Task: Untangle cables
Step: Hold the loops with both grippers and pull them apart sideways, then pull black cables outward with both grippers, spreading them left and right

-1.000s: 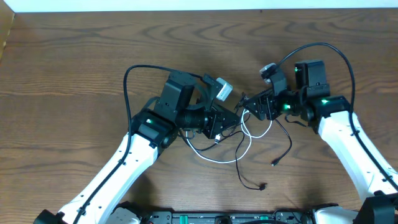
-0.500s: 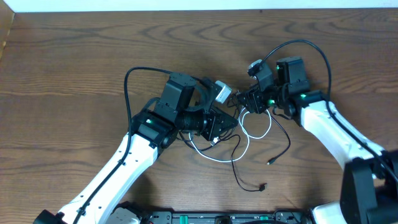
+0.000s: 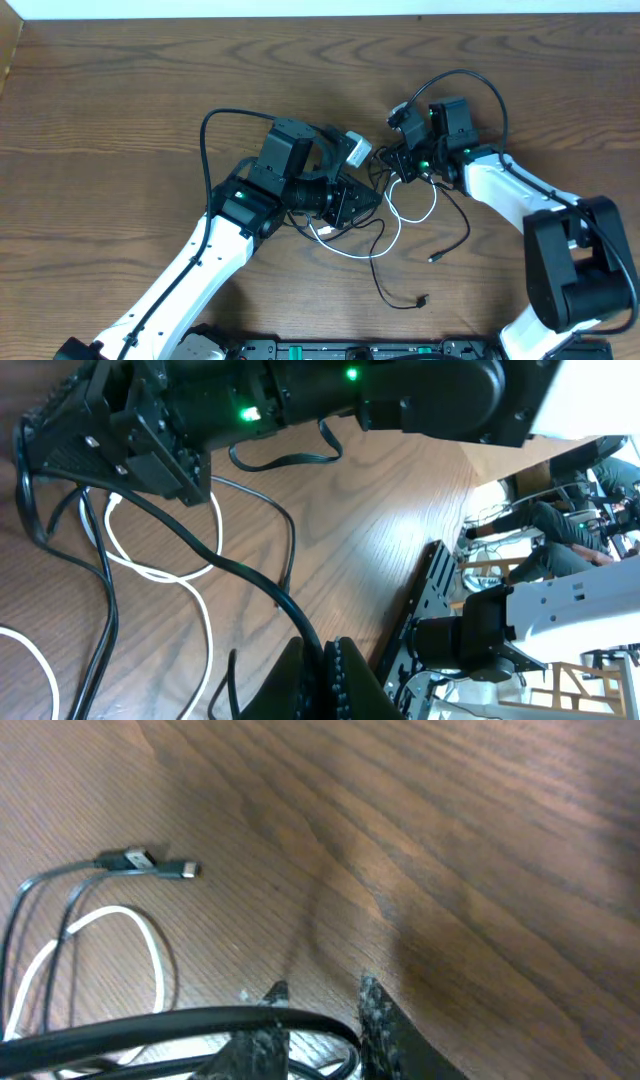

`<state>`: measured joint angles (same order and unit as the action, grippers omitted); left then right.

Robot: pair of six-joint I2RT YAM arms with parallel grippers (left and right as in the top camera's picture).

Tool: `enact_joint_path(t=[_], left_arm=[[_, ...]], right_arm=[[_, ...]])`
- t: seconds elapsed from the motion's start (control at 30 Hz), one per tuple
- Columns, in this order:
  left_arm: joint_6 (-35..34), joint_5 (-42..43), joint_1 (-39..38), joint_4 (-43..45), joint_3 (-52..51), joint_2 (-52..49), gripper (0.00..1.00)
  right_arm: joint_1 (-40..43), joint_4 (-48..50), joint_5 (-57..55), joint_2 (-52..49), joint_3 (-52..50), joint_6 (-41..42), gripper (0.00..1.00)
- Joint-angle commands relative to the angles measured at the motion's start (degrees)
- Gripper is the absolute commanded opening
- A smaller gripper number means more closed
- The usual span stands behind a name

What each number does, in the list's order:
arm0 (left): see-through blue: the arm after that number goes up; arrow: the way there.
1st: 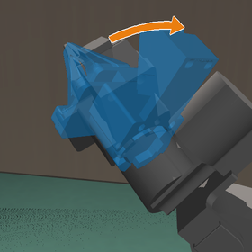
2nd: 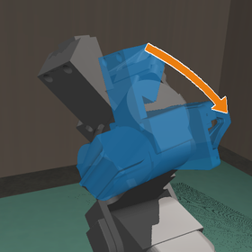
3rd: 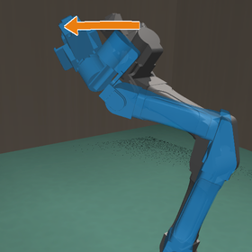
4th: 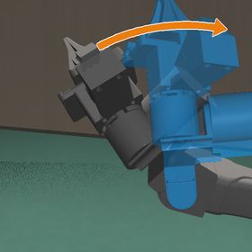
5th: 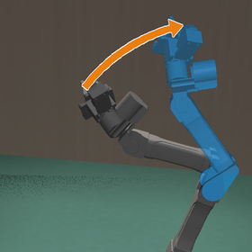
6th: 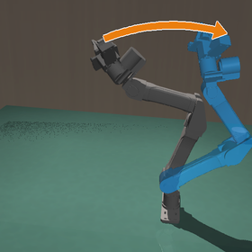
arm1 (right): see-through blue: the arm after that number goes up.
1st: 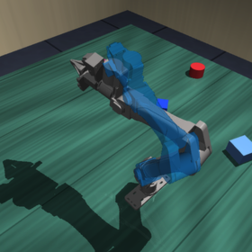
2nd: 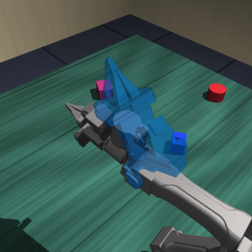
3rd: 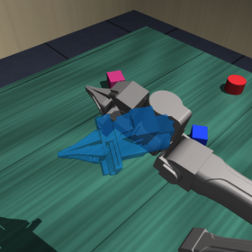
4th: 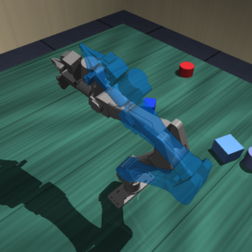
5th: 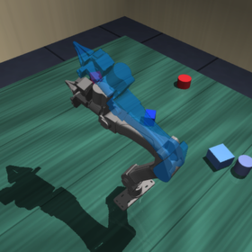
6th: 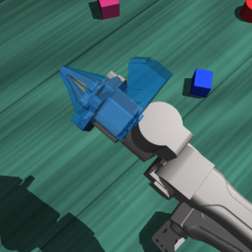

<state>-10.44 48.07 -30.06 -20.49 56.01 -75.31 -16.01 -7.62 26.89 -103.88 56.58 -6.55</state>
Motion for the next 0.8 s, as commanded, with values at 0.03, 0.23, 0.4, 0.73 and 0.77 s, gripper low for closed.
enact_joint_path(t=[0.03,0.23,0.4,0.73,0.77], left_arm=[[0.83,-1.55,0.22,-1.14,0.74,0.96,0.07],[0.79,-20.22,2.86,-9.60,0.74,2.51,0.08],[0.81,-27.23,9.73,-16.48,0.74,5.33,0.07],[0.79,-28.26,33.00,-19.04,0.74,12.72,0.07],[0.74,-28.24,35.15,-19.02,0.74,13.03,0.07]], right_arm=[[-0.26,-0.59,-6.47,-2.10,0.20,4.87,0.01],[0.39,-4.44,-21.73,-2.25,0.20,13.90,0.01],[4.59,-7.78,-26.49,-2.19,0.22,18.18,0.01],[20.59,-14.29,-26.56,-2.19,0.22,19.82,0.01],[21.94,-14.80,-26.53,-2.19,0.22,19.82,0.01]])
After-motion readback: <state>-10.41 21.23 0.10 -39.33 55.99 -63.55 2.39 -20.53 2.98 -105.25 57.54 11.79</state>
